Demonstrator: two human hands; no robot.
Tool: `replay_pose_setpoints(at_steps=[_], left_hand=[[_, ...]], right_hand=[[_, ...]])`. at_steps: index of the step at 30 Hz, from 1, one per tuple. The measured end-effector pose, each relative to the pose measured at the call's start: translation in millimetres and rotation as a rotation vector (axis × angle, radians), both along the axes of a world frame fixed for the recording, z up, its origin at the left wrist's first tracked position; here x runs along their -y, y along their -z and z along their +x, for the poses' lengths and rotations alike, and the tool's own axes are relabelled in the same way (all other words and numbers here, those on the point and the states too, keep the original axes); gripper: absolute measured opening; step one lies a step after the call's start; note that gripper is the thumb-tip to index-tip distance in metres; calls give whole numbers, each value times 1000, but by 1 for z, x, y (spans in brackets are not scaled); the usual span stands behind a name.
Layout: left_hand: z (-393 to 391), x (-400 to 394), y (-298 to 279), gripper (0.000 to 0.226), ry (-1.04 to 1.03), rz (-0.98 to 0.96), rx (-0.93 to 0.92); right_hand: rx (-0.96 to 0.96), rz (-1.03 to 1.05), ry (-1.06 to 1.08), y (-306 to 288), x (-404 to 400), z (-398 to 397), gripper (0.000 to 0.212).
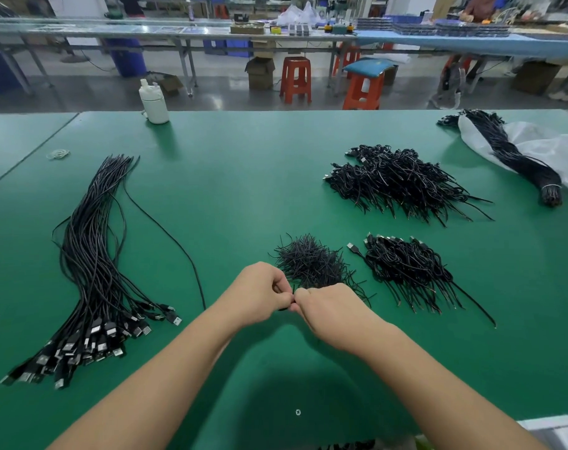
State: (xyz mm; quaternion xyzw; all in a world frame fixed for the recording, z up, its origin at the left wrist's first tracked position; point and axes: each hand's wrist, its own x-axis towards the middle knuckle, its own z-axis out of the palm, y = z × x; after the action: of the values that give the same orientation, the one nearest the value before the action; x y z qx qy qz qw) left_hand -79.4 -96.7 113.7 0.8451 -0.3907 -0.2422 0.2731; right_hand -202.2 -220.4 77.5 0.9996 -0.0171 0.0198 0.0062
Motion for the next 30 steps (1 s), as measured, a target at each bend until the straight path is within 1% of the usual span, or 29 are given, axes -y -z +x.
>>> replay_pose_setpoints(at_steps=[2, 3, 4, 5, 7, 8, 9, 11, 13, 17, 19, 21, 23, 25, 27, 30], left_hand=[[4, -1, 0, 17, -5, 10, -45], [5, -2, 0, 17, -18, 12, -66], [5, -3, 1, 18, -45, 3, -92], [5, -3, 2, 19, -90, -28, -136], [5, -5, 4, 18, -217, -135, -275], [5, -5, 4, 16, -270, -189, -371], [5, -6, 4, 16, -304, -235, -489], [4, -6, 2, 18, -335, -299, -748], [5, -7, 1, 22, -345, -319, -928], [8, -11, 1, 22, -312, -333, -1066], [8, -11, 1, 21, -288, -338, -1049], [8, -11, 1, 20, -264, -349, -977], [7, -11, 1, 14, -226, -346, -853], [6, -11, -1, 7, -160, -332, -683], [5, -12, -3, 5, -86, -328, -555], [4, -11, -4, 8, -28, -328, -438]], right_hand=[[17, -51, -7, -2, 0, 1, 33], [58, -111, -5, -3, 1, 2, 37], [134, -172, 14, -5, 3, 2, 38], [240, -187, 42, -7, 4, 2, 36], [475, -113, 35, -8, 4, 1, 23], [565, -82, 2, -6, 3, 0, 17], [626, -63, -26, -4, 2, 0, 15], [678, -20, -60, -2, 2, -2, 16], [682, 44, -82, -5, 5, -4, 17], [625, 105, -114, -11, 6, -5, 21], [586, 141, -114, -12, 7, -5, 21], [582, 202, -72, -15, 6, -6, 19], [557, 232, -32, -16, 4, -8, 15], [504, 288, 14, -17, 2, -9, 14], [425, 438, 128, -17, -1, -7, 16], [362, 753, 312, -17, -4, -2, 16]])
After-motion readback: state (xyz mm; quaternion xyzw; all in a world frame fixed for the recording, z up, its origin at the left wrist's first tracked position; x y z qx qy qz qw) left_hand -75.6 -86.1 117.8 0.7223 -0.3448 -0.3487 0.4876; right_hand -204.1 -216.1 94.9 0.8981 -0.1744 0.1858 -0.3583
